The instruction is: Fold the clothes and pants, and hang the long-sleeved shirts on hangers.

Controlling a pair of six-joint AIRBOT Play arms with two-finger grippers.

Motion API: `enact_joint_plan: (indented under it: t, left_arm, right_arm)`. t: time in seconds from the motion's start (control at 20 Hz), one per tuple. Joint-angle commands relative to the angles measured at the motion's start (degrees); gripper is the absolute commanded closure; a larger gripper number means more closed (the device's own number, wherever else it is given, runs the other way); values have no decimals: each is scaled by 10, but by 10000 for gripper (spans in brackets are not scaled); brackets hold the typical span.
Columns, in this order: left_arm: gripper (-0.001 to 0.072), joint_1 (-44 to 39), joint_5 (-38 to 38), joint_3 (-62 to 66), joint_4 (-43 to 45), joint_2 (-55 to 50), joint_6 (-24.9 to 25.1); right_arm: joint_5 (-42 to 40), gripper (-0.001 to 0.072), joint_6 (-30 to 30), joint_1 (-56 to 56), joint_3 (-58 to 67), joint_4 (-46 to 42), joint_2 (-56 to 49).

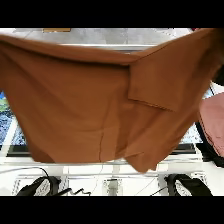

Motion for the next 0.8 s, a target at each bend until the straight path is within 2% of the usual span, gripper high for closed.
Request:
enact_joint_plan:
  t: [0.0,0.1,0.25,0.45,0.6,0.75]
  left_arm:
    - [694,-23,-65,-21,1,-153,-8]
    - [694,-51,-18,-21,1,-245,-8]
    - [694,-101,113,-21,1,-346,-8]
    - [694,-155,289,-21,1,-405,-8]
    - [694,-170,313,-21,2,-412,-8]
    - [694,-170,268,-25,1,-421,-11]
  right_arm:
    - [31,698,0,0,1,-5,-158]
    - [-31,699,1,0,1,-4,-247]
    - [-156,698,1,2,1,14,-352]
    - [-281,698,1,2,1,45,-430]
    - [-292,699,0,1,1,26,-445]
    - [-263,698,0,1,1,-40,-450]
